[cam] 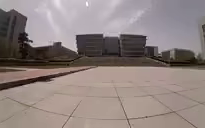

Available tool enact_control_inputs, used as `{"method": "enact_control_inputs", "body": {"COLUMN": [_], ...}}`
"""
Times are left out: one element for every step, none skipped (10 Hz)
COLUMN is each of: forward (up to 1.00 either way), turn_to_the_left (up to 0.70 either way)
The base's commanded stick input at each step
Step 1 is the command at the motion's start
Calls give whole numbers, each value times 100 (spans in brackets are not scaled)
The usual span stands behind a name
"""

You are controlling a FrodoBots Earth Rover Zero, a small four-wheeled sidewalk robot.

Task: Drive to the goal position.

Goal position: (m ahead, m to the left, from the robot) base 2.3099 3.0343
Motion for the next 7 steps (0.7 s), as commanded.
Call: {"method": "enact_control_inputs", "body": {"forward": [100,100,100,100,100,100,100], "turn_to_the_left": [0,0,0,0,0,0,0]}}
